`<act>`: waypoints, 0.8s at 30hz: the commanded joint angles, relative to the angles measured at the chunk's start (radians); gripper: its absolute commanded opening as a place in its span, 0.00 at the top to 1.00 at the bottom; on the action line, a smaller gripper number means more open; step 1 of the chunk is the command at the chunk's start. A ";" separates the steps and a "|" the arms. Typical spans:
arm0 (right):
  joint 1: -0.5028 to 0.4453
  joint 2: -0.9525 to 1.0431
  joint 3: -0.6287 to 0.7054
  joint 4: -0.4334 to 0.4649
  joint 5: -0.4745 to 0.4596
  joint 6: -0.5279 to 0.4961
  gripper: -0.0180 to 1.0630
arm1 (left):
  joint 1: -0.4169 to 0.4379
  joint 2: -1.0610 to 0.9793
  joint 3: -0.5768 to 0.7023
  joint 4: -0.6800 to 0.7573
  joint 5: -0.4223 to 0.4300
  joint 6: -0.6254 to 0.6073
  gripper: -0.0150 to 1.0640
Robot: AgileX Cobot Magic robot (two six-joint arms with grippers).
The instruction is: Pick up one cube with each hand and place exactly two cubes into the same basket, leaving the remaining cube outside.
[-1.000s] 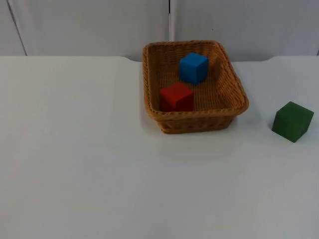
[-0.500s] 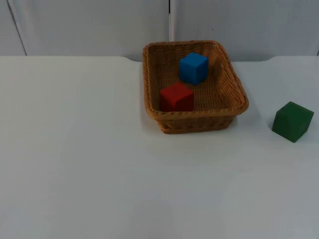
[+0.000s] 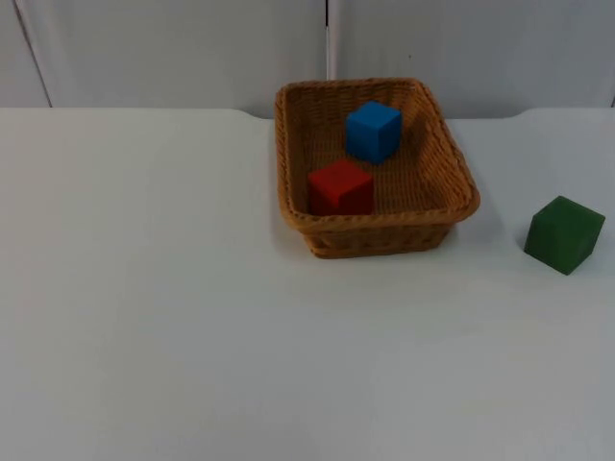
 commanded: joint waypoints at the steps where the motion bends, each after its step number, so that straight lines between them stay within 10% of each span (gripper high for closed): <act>1: -0.003 -0.003 0.001 -0.005 -0.006 -0.001 0.18 | -0.002 -0.004 0.007 0.020 0.028 -0.018 0.31; 24: -0.003 -0.003 0.014 -0.001 0.007 0.009 0.18 | 0.000 -0.004 0.112 0.017 0.037 -0.037 0.31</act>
